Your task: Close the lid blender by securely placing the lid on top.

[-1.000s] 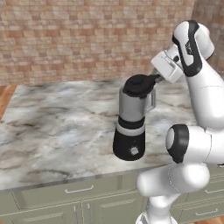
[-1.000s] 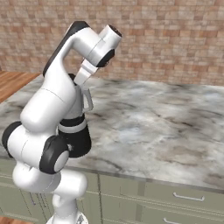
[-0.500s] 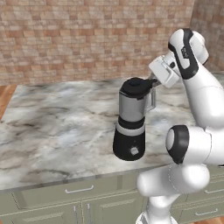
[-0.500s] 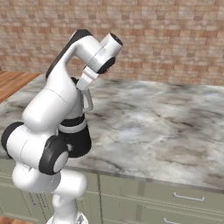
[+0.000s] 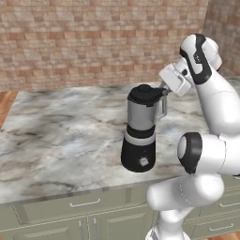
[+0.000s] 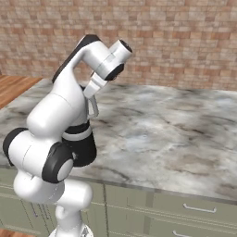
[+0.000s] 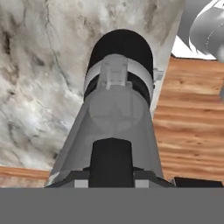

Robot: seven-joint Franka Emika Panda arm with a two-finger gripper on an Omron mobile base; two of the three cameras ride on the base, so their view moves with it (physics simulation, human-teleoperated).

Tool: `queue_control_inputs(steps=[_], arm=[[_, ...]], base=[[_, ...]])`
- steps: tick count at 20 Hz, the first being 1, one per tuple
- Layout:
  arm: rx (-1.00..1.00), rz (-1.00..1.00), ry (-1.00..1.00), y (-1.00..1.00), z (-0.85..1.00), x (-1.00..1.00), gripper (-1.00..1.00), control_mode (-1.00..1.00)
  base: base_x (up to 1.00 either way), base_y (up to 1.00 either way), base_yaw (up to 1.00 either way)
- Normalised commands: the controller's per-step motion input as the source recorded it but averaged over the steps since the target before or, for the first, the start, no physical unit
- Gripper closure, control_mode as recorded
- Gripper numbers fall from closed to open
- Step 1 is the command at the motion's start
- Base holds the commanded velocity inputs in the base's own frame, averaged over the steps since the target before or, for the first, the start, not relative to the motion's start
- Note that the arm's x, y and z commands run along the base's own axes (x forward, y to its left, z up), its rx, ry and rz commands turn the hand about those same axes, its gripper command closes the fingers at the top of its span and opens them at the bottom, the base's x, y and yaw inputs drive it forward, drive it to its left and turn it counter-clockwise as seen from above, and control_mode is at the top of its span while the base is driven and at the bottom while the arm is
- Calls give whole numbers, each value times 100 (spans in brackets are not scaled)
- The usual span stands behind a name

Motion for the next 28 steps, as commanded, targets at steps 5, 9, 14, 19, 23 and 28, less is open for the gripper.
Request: queue_control_inputs(steps=[5, 9, 14, 19, 23, 28], arm=[[1, 0, -1, 2, -24, -14, 100, -100], [0, 0, 0, 8, -14, 0, -100, -100], [0, 0, 0, 0, 0, 0, -100, -100], [0, 0, -4, 0, 1, 0, -100, -100], [0, 0, -9, 0, 21, -29, -100, -100], [0, 0, -10, 11, 27, -73, -100, -100]], base=[[0, 0, 0], [0, 0, 0], [0, 0, 0], [0, 0, 0], [0, 0, 0], [0, 0, 0]])
